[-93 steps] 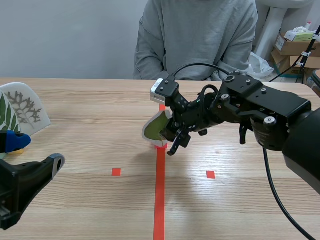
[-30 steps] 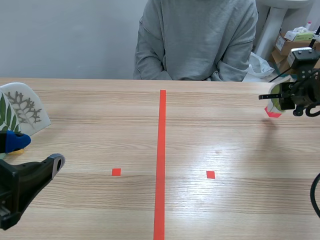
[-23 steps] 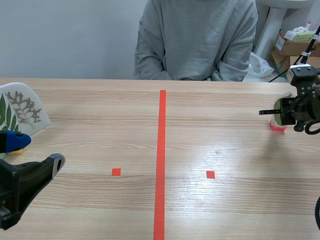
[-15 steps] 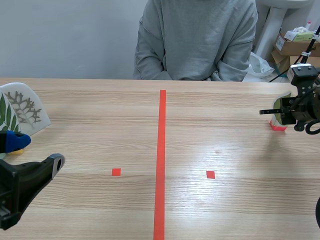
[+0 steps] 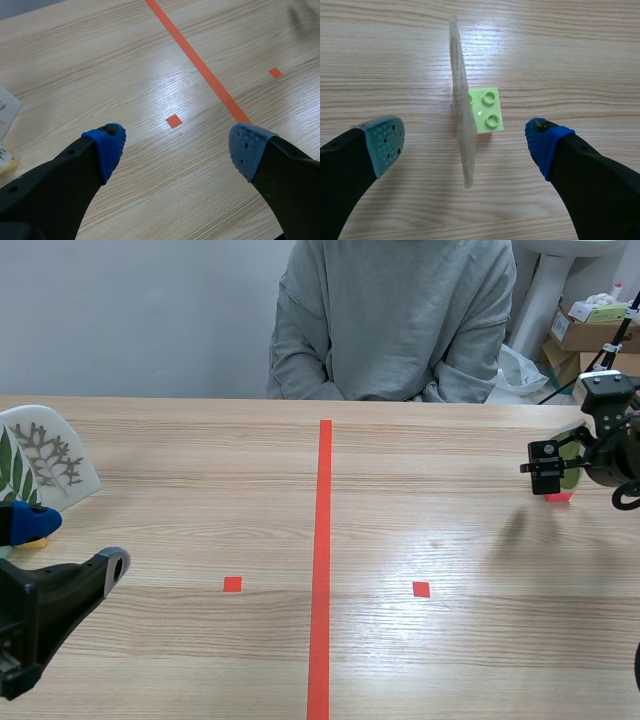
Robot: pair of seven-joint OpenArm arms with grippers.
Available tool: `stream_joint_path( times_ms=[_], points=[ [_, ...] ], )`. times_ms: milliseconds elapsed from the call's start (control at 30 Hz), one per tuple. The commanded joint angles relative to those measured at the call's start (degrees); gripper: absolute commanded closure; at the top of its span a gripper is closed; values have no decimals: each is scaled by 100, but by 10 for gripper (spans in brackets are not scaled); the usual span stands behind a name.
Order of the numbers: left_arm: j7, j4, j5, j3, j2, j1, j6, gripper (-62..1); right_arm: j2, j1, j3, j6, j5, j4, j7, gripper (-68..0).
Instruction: Do the leaf sorting experiment
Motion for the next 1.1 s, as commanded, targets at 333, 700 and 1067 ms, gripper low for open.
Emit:
stream_joint_path(
  times_ms=[333,700,1067],
  points=[
    [-74,68,-59,-17,15,-17,-2,-452,614,-551,17,389,634,1655,-570,-491],
    [-76,68,-59,-17,15,-17,-2,-452,1333,-3425,461,1043,1670,6063,-767,-491],
    [-122,68,-98,-17,15,-17,-2,-452,1360,-5932,1963,2505,2820,8140,-389,-491]
  ],
)
